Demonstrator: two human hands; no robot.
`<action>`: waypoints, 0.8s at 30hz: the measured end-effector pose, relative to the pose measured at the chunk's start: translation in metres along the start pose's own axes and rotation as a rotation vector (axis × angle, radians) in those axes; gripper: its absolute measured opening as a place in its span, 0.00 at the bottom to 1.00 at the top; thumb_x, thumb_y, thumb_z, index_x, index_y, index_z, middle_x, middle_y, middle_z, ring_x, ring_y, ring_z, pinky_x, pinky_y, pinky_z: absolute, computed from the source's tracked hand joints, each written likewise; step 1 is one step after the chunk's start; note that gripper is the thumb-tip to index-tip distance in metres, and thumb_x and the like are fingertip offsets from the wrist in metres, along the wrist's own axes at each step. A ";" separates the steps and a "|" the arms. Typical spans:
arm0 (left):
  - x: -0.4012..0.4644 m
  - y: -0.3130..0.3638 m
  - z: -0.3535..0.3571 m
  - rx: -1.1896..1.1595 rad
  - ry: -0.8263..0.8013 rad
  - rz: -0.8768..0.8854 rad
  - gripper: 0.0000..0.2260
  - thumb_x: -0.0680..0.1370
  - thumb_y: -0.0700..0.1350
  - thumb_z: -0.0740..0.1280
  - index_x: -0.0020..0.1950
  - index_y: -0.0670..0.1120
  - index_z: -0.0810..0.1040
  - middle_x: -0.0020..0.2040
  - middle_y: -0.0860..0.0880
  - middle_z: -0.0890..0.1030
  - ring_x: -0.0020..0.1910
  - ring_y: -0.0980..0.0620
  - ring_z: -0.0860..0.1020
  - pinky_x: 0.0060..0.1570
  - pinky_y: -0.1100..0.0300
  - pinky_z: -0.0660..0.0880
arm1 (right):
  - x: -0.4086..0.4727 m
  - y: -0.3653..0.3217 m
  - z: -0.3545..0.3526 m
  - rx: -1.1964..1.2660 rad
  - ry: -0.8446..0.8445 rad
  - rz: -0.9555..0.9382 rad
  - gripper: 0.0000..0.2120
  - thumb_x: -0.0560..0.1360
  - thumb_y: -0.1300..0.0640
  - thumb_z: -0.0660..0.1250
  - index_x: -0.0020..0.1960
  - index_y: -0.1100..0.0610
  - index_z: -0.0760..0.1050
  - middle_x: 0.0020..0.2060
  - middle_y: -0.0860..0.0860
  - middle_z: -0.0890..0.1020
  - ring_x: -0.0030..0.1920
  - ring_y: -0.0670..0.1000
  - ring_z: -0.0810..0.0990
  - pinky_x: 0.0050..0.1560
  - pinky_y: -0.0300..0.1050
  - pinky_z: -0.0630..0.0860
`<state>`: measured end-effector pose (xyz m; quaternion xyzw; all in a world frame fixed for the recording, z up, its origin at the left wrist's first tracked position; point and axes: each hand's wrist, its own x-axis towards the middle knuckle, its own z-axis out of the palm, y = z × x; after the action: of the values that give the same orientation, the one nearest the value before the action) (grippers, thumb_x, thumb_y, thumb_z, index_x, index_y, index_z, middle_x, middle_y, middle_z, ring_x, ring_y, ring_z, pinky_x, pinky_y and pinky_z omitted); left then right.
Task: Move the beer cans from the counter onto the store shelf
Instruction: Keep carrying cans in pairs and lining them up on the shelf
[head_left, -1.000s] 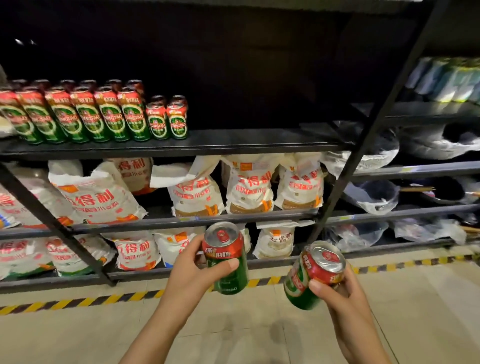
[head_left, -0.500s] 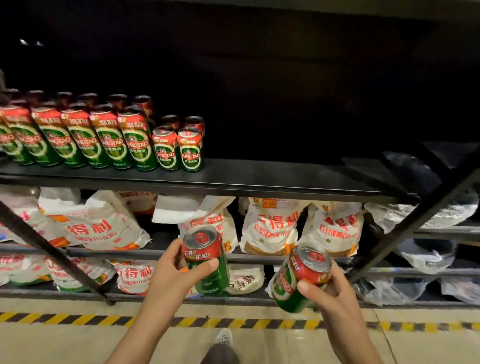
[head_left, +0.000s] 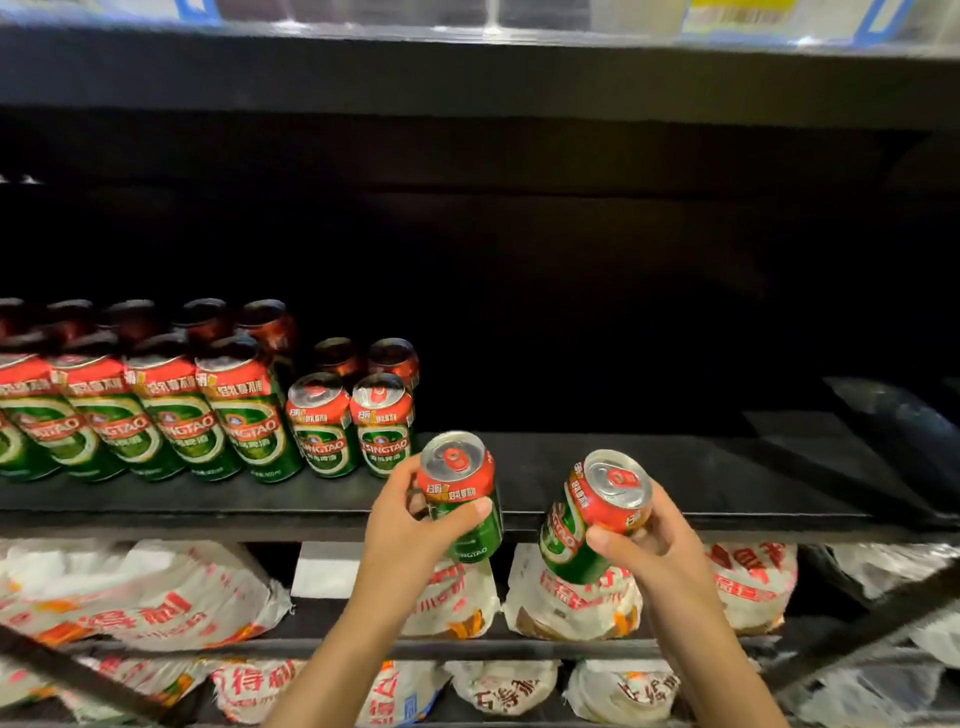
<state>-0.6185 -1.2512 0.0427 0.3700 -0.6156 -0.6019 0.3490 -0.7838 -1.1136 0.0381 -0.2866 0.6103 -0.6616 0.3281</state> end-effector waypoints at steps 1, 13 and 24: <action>0.008 0.000 0.003 -0.007 -0.006 0.004 0.23 0.67 0.40 0.76 0.60 0.53 0.74 0.52 0.54 0.81 0.49 0.62 0.80 0.45 0.67 0.77 | 0.010 0.000 0.001 -0.009 -0.007 -0.006 0.36 0.52 0.48 0.77 0.60 0.46 0.74 0.52 0.46 0.83 0.53 0.46 0.81 0.51 0.43 0.76; 0.070 -0.011 0.027 0.030 0.039 0.016 0.29 0.67 0.42 0.77 0.65 0.52 0.71 0.58 0.54 0.78 0.54 0.62 0.77 0.50 0.69 0.74 | 0.092 0.008 0.010 -0.104 -0.112 -0.028 0.34 0.60 0.55 0.80 0.63 0.46 0.71 0.53 0.43 0.81 0.51 0.35 0.78 0.43 0.26 0.74; 0.098 -0.030 0.040 0.097 0.089 0.051 0.28 0.68 0.45 0.76 0.65 0.50 0.69 0.59 0.52 0.76 0.56 0.60 0.76 0.54 0.69 0.74 | 0.128 0.028 0.005 -0.112 -0.130 -0.044 0.37 0.56 0.44 0.75 0.63 0.50 0.71 0.54 0.46 0.82 0.55 0.45 0.80 0.51 0.35 0.77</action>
<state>-0.6998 -1.3179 0.0097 0.3970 -0.6371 -0.5453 0.3731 -0.8575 -1.2181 0.0082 -0.3602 0.6173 -0.6135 0.3359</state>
